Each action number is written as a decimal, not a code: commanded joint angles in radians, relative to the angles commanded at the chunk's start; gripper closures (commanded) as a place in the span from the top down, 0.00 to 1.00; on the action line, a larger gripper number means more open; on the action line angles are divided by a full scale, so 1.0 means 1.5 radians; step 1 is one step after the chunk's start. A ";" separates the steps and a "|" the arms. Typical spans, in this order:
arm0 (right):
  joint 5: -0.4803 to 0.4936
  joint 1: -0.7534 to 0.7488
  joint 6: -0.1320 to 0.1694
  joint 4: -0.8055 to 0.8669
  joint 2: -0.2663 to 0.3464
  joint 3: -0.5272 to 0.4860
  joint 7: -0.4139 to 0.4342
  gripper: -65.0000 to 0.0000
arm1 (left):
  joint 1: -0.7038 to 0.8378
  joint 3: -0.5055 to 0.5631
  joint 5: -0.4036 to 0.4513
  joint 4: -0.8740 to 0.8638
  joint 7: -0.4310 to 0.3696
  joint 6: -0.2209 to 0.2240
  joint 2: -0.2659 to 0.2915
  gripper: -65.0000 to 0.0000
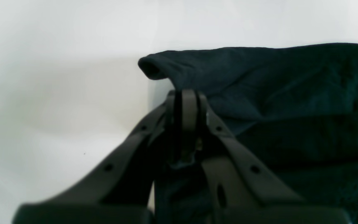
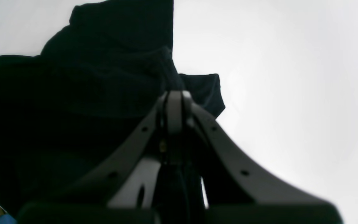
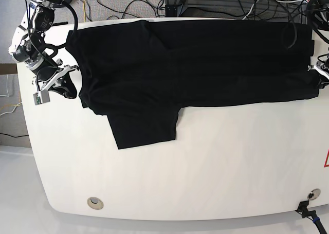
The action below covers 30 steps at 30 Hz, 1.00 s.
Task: Fold the T-shirt properly
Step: 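Lay the folded edge down near the collar and release both grippers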
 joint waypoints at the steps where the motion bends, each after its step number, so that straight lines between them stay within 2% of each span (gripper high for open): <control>1: -0.002 0.001 0.000 0.000 0.000 -0.001 0.000 0.00 | -0.003 0.002 0.000 0.001 0.001 0.001 -0.002 0.21; 2: -0.003 0.002 0.000 -0.001 -0.001 0.000 0.000 0.00 | -0.005 0.002 0.002 0.002 0.000 0.003 -0.002 0.27; 3: 0.009 0.005 0.000 -0.004 0.004 0.003 0.010 0.00 | 0.006 -0.004 -0.016 0.006 0.002 0.003 -0.001 0.00; 9: 0.012 -0.004 0.000 -0.005 0.005 0.003 0.006 0.00 | 0.012 -0.012 -0.038 0.014 0.013 -0.002 -0.002 0.00; 25: 0.013 -0.030 0.000 -0.007 0.012 0.006 0.008 0.00 | 0.016 -0.016 -0.043 0.037 0.006 -0.001 0.002 0.00; 26: 0.013 -0.032 0.000 -0.008 0.012 0.005 0.009 0.01 | 0.015 -0.015 -0.044 0.036 0.005 -0.002 0.001 0.00; 28: 0.014 -0.030 0.000 -0.007 0.012 0.004 0.012 0.15 | 0.017 -0.017 -0.045 0.034 0.009 -0.001 0.001 0.00; 30: 0.013 -0.030 0.000 -0.008 0.011 0.006 0.014 0.25 | 0.018 -0.019 -0.050 0.034 0.017 -0.003 0.000 0.07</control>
